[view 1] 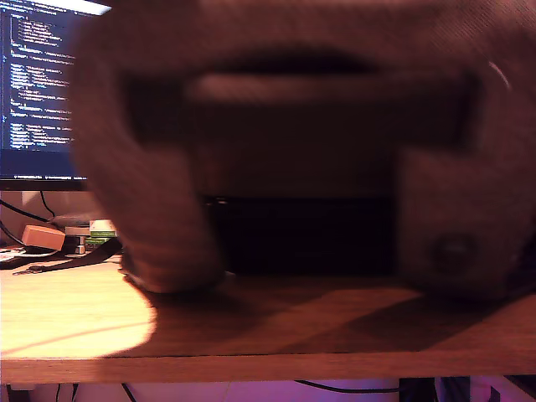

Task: Pack the pair of socks inside the grey Google backpack

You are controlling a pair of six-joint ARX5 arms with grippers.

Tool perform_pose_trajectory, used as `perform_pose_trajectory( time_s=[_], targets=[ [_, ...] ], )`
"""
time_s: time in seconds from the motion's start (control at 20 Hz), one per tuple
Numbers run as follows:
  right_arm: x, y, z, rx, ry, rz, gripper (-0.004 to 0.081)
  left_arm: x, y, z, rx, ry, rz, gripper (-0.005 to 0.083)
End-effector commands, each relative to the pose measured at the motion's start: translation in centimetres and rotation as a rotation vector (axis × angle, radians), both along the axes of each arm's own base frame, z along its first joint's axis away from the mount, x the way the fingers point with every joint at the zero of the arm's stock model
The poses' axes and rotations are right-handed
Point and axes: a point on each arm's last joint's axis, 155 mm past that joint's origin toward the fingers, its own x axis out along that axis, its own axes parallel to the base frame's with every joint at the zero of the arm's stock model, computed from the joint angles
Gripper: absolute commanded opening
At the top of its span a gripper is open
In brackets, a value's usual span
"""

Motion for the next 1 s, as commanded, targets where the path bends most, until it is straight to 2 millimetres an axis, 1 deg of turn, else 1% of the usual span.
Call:
perform_pose_trajectory(
  time_s=[0.0, 0.05, 0.1, 0.15, 0.2, 0.25, 0.3, 0.35, 0.4, 0.45, 0.5, 0.6, 0.7, 0.8, 0.85, 0.9, 0.95],
  targets=[
    [0.1, 0.3, 2.0, 0.047, -0.039, 0.004, -0.0012, -0.1, -0.3, -2.4, 0.06, 0.055, -0.01, -0.0024],
    [0.1, 0.4, 2.0, 0.049, -0.037, 0.006, -0.0012, -0.2, -0.2, -3.1, 0.086, 0.065, -0.013, -0.0024],
    [0.1, 0.5, 2.0, 0.051, -0.038, 0.01, -0.0012, 0.1, -0.2, -3.4, 0.097, 0.065, -0.002, -0.0024],
    [0.1, 0.5, 2.1, 0.052, -0.038, 0.011, -0.0012, 0.9, -0.5, -3.2, 0.088, 0.048, 0.016, -0.0024],
    [0.0, 0.5, 2.1, 0.052, -0.038, 0.011, -0.0012, 2.1, -0.9, -2.6, 0.064, 0.015, 0.045, -0.0024],
    [0.0, 0.5, 2.0, 0.05, -0.036, 0.012, -0.0012, 3.8, -1.3, -1.9, 0.058, -0.056, 0.071, -0.0024],
    [0.0, 0.4, 1.9, 0.045, -0.03, 0.013, -0.0012, 6.5, -1.0, -1.1, 0.058, -0.135, 0.162, -0.0024],
    [-0.1, 0.5, 1.8, 0.043, -0.027, 0.015, -0.0012, 8.8, -0.3, -0.7, 0.063, -0.187, 0.263, -0.0024],
    [-0.1, 0.5, 1.8, 0.045, -0.027, 0.015, -0.0012, 9.9, 0.4, -0.7, 0.079, -0.21, 0.327, -0.0024],
    [-0.1, 0.5, 1.8, 0.045, -0.027, 0.015, -0.0012, 10.0, 0.5, -0.8, 0.088, -0.214, 0.338, -0.0024],
    [-0.1, 0.5, 1.8, 0.045, -0.027, 0.014, -0.0012, 9.6, 0.5, -0.4, 0.081, -0.216, 0.341, -0.0024],
    [-0.1, 0.5, 1.7, 0.043, -0.025, 0.013, -0.0012, 9.2, 1.1, 1.1, 0.05, -0.247, 0.379, -0.0024],
    [-0.1, 0.4, 1.6, 0.04, -0.023, 0.013, -0.0012, 6.8, 0.3, 2.2, 0.004, -0.234, 0.291, -0.0024],
    [-0.1, 0.4, 1.6, 0.041, -0.023, 0.014, -0.0012, 4.3, -0.3, 4.4, -0.082, -0.234, 0.189, -0.0024],
    [-0.1, 0.4, 1.6, 0.041, -0.023, 0.014, -0.0012, 3.3, -0.7, 4.9, -0.109, -0.226, 0.138, -0.0024],
    [-0.1, 0.4, 1.7, 0.041, -0.023, 0.014, -0.0012, 3.0, -0.8, 4.7, -0.106, -0.216, 0.12, -0.0024],
    [-0.1, 0.5, 1.6, 0.041, -0.023, 0.014, -0.0012, 3.2, -0.5, 4.1, -0.086, -0.206, 0.128, -0.0024]
  ],
)
